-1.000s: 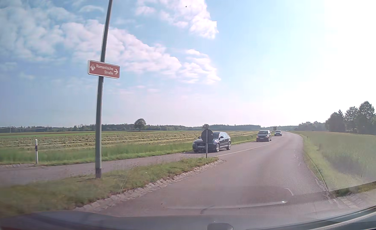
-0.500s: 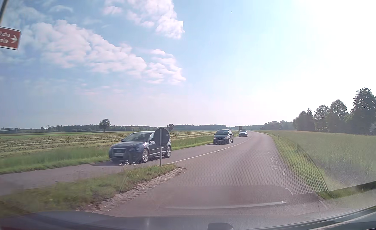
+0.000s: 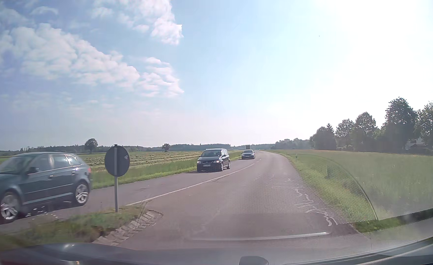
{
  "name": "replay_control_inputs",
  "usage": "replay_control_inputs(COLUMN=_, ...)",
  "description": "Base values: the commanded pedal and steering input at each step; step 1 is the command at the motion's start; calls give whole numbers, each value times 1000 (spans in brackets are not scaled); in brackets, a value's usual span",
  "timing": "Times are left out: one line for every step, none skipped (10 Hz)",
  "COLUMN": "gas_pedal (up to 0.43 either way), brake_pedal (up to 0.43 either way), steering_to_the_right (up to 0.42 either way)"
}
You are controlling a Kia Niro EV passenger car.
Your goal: Follow the waypoints while adhering to traffic rules and regulations
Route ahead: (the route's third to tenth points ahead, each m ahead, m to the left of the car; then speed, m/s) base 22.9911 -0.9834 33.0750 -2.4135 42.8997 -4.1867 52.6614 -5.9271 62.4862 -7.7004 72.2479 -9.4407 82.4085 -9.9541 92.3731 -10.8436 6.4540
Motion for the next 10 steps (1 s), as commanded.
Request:
replay_control_inputs(gas_pedal=189, brake_pedal=0, steering_to_the_right=82)
replay_control_inputs(gas_pedal=197, brake_pedal=0, steering_to_the_right=78)
replay_control_inputs(gas_pedal=209, brake_pedal=0, steering_to_the_right=70)
replay_control_inputs(gas_pedal=220, brake_pedal=0, steering_to_the_right=65)
replay_control_inputs(gas_pedal=240, brake_pedal=0, steering_to_the_right=60)
replay_control_inputs(gas_pedal=240, brake_pedal=0, steering_to_the_right=58)
replay_control_inputs(gas_pedal=240, brake_pedal=0, steering_to_the_right=58)
replay_control_inputs(gas_pedal=240, brake_pedal=0, steering_to_the_right=58)
replay_control_inputs(gas_pedal=228, brake_pedal=0, steering_to_the_right=57)
replay_control_inputs(gas_pedal=228, brake_pedal=0, steering_to_the_right=53)
